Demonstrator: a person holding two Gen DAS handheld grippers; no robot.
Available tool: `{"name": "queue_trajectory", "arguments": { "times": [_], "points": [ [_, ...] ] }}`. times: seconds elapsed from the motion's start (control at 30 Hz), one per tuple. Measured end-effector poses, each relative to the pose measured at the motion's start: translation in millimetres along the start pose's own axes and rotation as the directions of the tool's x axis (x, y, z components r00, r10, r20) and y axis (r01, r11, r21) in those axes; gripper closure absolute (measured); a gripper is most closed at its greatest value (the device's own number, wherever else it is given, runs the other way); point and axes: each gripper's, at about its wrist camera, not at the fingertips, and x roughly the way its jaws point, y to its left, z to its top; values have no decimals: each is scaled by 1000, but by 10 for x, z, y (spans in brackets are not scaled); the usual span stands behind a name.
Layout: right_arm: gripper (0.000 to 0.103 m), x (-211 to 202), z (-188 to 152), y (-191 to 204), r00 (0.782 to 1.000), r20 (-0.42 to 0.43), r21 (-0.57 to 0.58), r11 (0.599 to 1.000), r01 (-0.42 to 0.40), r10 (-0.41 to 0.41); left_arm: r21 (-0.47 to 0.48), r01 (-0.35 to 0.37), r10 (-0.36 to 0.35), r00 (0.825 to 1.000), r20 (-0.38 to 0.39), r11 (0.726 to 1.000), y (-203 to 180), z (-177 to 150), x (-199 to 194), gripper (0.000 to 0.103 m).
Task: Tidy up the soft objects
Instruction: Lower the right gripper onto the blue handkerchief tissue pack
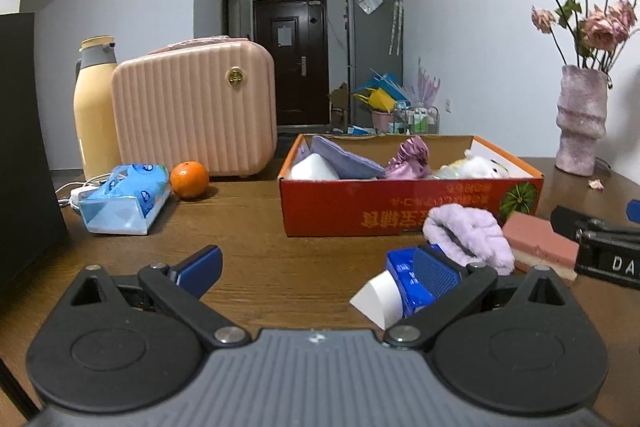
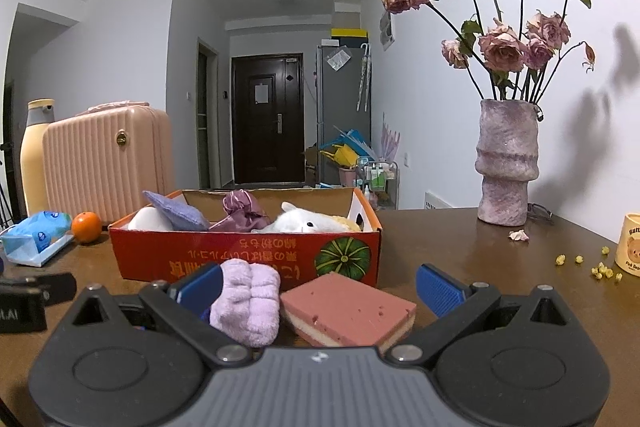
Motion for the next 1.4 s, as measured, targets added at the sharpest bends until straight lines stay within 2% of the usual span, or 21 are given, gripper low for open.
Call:
{"name": "queue_trajectory", "arguments": {
  "times": [0.63, 0.83, 1.0, 1.1, 1.23, 1.4],
  "points": [
    [0, 53, -18, 21, 999, -46, -7, 1000, -19, 18, 1, 32, -32, 991, -130, 999, 0, -62, 206, 0],
    [0, 103, -47, 120, 984, -98, 7, 989, -145, 146, -57, 59, -69, 977, -202, 997, 156, -53, 283, 0],
    [0, 140, -72, 312, 985, -120, -19, 991, -131, 127, -42, 42, -50, 975, -214, 998, 297, -70, 302, 0],
    [0, 222, -86, 410, 974, -163, 0, 987, -158, 156, -44, 33, -42, 975, -217, 998, 398, -72, 309, 0],
    [7, 352, -124, 536, 958, -230, 6, 985, -172, 169, -51, 28, -38, 976, -216, 998, 523, -63, 311, 0],
    [18, 470, -147, 676, 947, -271, 10, 984, -177, 173, -49, 32, -42, 976, -213, 998, 627, -60, 294, 0]
  ]
}}
